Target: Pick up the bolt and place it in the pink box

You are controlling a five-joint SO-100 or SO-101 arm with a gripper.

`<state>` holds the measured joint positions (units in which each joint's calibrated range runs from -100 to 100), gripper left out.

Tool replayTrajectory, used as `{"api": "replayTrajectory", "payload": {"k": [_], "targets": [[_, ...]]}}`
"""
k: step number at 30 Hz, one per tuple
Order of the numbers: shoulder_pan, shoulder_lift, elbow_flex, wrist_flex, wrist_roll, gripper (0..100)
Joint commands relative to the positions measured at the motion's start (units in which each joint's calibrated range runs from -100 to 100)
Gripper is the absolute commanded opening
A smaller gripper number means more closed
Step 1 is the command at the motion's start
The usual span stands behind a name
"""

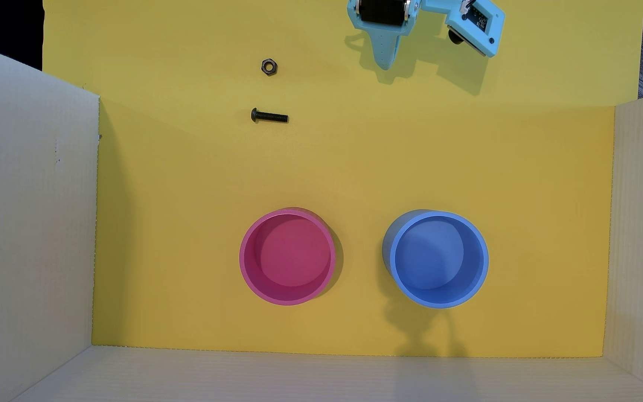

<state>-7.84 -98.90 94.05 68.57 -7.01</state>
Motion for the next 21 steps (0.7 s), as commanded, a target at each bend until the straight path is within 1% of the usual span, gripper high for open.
{"api": "replayTrajectory", "payload": {"k": [1, 16, 21], "targets": [[8.94, 0.08, 0.61, -2.37, 2.92, 1], [9.68, 0.08, 0.88, -2.8, 2.76, 1], [14.39, 0.08, -1.38, -6.06, 2.76, 1]]}}
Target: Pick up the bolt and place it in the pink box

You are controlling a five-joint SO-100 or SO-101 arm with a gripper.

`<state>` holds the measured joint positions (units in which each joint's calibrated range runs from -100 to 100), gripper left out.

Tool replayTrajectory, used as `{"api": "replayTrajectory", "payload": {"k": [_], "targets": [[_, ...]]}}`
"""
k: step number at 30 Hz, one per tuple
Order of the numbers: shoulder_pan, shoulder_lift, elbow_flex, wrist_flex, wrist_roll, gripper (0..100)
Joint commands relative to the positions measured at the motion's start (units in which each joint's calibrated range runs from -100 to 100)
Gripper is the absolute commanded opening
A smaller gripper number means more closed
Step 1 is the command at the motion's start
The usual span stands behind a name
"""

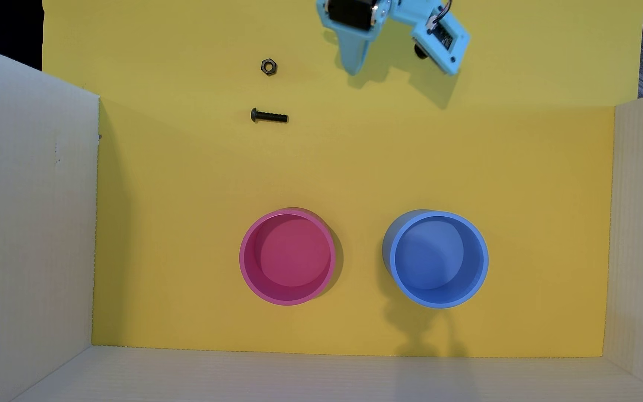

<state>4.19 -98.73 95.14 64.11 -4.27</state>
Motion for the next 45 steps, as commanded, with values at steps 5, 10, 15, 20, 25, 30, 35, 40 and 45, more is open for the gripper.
{"api": "replayTrajectory", "payload": {"k": [5, 10, 15, 20, 25, 30, 35, 40, 45], "targets": [[8.68, -0.09, -1.29, -10.96, 0.34, 2], [12.29, -0.09, -1.29, -13.36, 7.16, 2], [12.95, 0.24, -2.91, -13.45, 9.56, 2], [13.76, 0.41, -7.71, -10.87, 9.67, 2], [17.88, 0.58, -12.41, -9.41, 9.77, 2], [18.4, 9.42, -16.48, -9.84, 12.27, 2], [18.18, 24.07, -23.99, -10.19, 12.37, 2], [17.81, 38.54, -33.76, -9.84, 12.37, 2], [17.74, 51.84, -40.73, -10.19, 12.79, 2]]}}
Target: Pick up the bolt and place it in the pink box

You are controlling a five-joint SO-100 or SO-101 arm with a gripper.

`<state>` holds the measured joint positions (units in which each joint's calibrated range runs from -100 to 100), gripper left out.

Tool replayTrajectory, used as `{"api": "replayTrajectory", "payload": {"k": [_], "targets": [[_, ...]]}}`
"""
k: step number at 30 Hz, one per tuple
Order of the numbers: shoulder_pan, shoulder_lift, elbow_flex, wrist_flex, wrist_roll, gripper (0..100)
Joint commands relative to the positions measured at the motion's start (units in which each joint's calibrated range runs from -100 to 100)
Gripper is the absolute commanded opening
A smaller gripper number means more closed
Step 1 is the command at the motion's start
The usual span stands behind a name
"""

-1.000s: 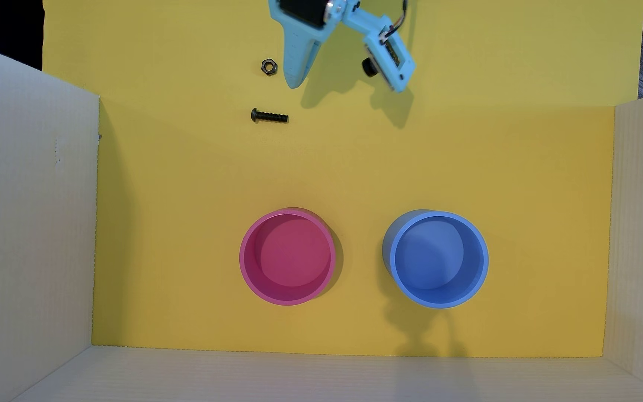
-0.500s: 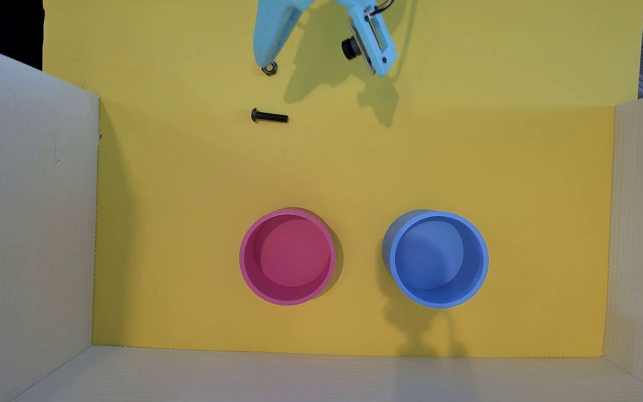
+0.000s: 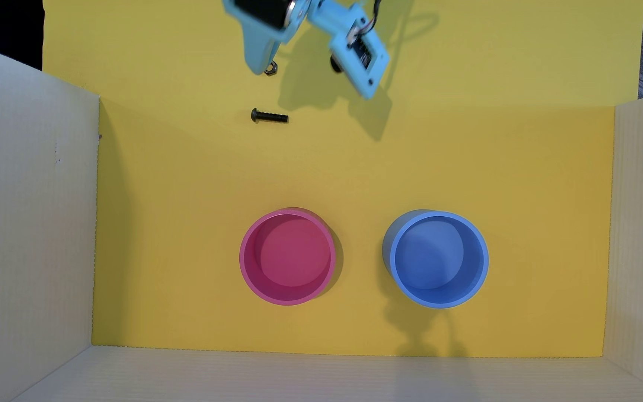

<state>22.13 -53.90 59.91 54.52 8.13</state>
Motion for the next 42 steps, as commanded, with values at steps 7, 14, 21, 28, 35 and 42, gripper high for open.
{"api": "replayTrajectory", "payload": {"k": [7, 14, 21, 28, 35, 42], "targets": [[-0.27, 18.88, -10.84, -0.68, 2.68, 2], [-3.44, 24.02, -12.83, -0.76, 2.63, 11], [-5.5, 24.77, -9.48, -6.43, 1.84, 14], [-4.84, 24.77, -9.3, -7.03, 1.64, 14], [-4.69, 32.35, -11.56, -7.03, 1.43, 14], [-3.88, 40.26, -15.36, -7.63, 1.38, 14]]}}
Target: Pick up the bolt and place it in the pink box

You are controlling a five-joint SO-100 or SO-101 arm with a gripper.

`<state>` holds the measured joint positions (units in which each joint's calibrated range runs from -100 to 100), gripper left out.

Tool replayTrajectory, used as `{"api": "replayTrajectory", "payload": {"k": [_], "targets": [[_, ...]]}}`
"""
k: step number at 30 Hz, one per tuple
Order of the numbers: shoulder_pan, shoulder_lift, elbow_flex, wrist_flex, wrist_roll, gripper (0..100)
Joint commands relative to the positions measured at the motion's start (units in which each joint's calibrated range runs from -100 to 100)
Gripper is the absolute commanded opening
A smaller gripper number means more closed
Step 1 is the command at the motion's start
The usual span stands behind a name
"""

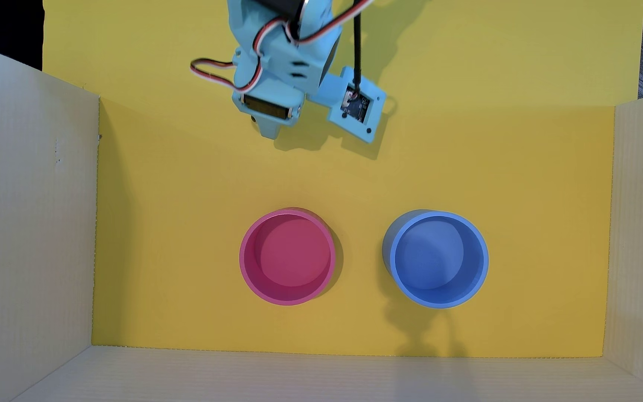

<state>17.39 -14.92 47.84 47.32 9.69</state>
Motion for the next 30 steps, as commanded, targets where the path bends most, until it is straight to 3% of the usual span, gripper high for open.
{"api": "replayTrajectory", "payload": {"k": [1, 16, 19, 22, 30], "targets": [[1.23, 2.04, -3.92, -0.43, -0.19, 14], [1.74, 11.21, -6.91, -1.63, -0.13, 14], [1.74, 12.47, -6.82, -3.44, -0.13, 11], [1.74, 13.48, -6.91, -3.52, -0.13, 0], [1.82, 13.06, -11.97, -3.78, 0.13, 1]]}}
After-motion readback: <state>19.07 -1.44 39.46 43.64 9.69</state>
